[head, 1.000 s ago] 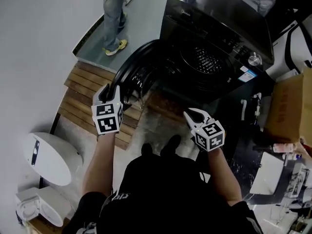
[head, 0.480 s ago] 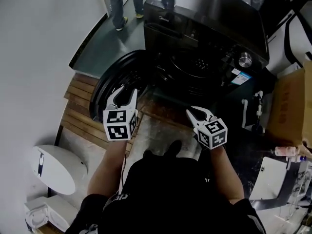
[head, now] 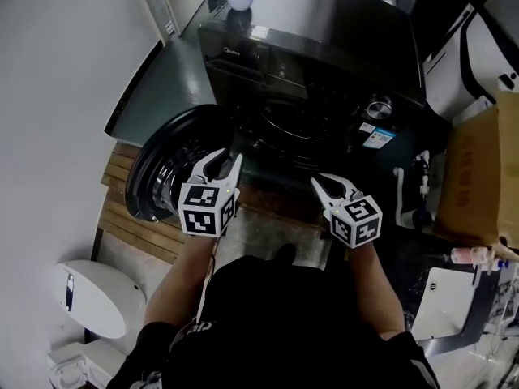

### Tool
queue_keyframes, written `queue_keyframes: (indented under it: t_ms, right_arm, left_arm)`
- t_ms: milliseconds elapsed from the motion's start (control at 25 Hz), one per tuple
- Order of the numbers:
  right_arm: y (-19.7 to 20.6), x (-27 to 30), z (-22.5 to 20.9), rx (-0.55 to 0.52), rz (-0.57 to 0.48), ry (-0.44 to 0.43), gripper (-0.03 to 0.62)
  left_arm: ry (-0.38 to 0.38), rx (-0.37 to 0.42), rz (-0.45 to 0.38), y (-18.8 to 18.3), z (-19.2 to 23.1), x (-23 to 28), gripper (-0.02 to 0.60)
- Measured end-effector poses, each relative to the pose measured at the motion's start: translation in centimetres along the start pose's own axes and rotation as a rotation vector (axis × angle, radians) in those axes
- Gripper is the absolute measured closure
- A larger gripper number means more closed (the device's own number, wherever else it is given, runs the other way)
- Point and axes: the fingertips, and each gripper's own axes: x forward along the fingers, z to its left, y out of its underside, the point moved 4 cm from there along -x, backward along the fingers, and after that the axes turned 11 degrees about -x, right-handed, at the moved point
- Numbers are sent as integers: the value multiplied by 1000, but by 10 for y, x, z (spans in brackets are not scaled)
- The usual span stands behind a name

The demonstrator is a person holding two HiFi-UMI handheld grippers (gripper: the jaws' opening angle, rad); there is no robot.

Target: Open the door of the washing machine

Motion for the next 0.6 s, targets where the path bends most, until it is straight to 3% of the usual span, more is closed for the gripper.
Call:
queue_keyframes:
  t_ms: [320, 600]
  right_arm:
    - [-29, -19, -47, 37, -91, 101, 597]
    - [-65, 3, -55, 71, -137, 183, 600]
  left_arm:
    - [84, 28, -29, -33, -22, 34, 494]
    - [181, 44, -82, -73, 5, 51, 544]
